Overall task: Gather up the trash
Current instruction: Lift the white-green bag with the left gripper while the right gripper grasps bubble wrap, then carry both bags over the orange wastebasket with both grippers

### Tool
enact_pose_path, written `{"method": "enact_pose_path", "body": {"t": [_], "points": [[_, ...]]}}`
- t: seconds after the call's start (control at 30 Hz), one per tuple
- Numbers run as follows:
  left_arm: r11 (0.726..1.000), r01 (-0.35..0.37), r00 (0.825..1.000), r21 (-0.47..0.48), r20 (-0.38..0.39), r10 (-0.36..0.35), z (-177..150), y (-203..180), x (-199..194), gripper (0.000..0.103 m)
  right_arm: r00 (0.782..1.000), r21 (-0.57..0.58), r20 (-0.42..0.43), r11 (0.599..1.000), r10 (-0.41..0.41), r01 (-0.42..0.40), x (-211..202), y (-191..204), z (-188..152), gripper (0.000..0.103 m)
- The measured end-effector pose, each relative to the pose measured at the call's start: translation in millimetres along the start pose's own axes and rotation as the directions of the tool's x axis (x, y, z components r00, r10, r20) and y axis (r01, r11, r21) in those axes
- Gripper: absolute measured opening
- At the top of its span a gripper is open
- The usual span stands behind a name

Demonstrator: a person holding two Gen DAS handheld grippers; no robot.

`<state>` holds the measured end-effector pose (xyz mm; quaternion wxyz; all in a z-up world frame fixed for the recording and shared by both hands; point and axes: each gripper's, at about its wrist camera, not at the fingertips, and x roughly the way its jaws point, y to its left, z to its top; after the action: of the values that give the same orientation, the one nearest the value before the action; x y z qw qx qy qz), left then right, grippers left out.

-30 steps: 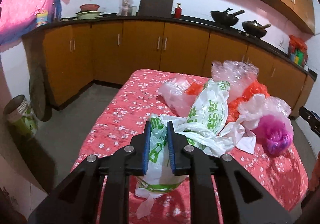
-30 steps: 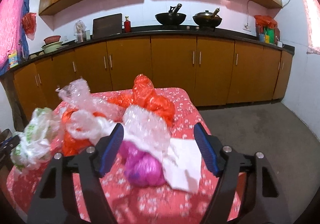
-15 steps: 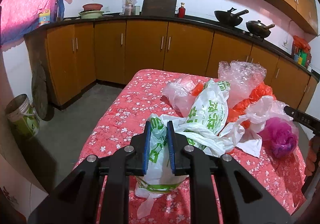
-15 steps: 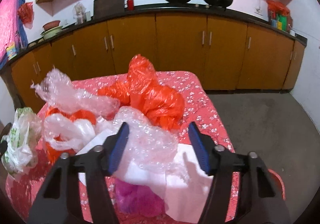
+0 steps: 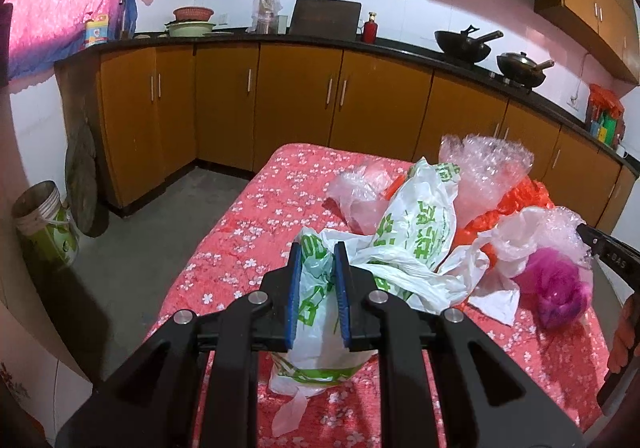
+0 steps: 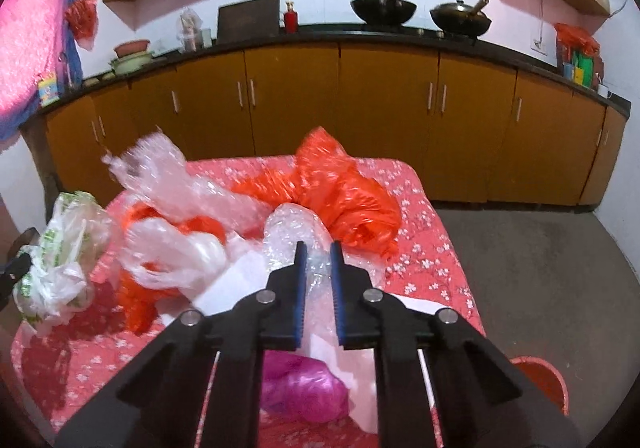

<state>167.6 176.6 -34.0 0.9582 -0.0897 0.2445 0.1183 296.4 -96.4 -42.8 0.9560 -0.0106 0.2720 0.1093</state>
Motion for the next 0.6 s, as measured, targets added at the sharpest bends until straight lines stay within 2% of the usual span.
{"method": "enact_pose_path", "body": {"t": [0.3,0.6], "points": [[1.000,0.009,0.999,-0.002,0.049,-0.009,11.9,-0.8,-23.4,0.016,0.996,0.023,0.045,0.996,0.080,-0.081,-34.4,3.9,5.1,0.011],[1.000,0.017,0.996,-0.006,0.093,-0.016,23.2,-6.0,-39.6,0.016,0.978,0.054,0.104,0.981,0.182,-0.188,-68.7,4.4,13.8,0.011]]}}
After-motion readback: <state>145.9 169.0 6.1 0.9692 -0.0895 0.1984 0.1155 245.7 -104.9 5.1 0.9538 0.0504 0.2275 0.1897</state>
